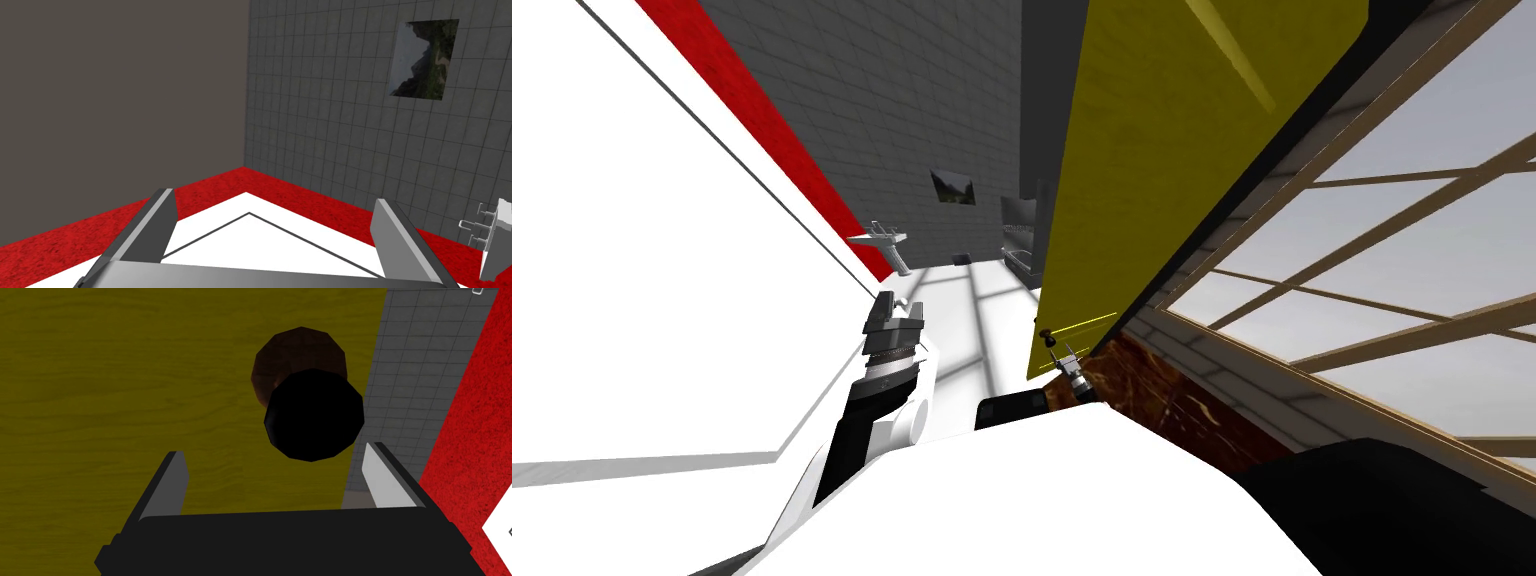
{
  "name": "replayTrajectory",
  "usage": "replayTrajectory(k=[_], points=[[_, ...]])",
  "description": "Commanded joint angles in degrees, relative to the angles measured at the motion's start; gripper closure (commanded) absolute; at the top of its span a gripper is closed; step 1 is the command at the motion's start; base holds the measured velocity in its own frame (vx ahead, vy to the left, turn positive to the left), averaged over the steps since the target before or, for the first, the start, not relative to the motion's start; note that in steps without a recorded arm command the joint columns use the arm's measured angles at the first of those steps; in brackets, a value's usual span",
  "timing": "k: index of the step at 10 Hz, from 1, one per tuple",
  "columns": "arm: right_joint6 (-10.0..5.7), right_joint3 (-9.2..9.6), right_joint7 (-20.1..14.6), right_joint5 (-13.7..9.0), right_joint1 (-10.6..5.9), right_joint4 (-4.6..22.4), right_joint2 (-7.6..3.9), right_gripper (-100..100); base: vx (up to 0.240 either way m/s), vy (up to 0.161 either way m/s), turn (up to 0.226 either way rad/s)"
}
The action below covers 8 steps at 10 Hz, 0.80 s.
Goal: Push the door open
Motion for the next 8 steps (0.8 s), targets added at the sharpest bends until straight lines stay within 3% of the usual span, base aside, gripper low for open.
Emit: replayTrajectory(k=[1,5,6,8], points=[[1.97,0.04,1.25,-2.45,-2.75,2.11,-0.50,-100,-0.060,0.021,0.184],[6.11,0.31,3.15,-7.41,-7.55,5.11,-1.33,-100,-0.050,0.025,0.155],[6.11,0.31,3.15,-7.41,-7.55,5.11,-1.33,-100,-0.026,0.017,0.065],[8.60,0.47,4.30,-10.38,-10.44,6.91,-1.73,-100,-0.037,0.024,0.176]])
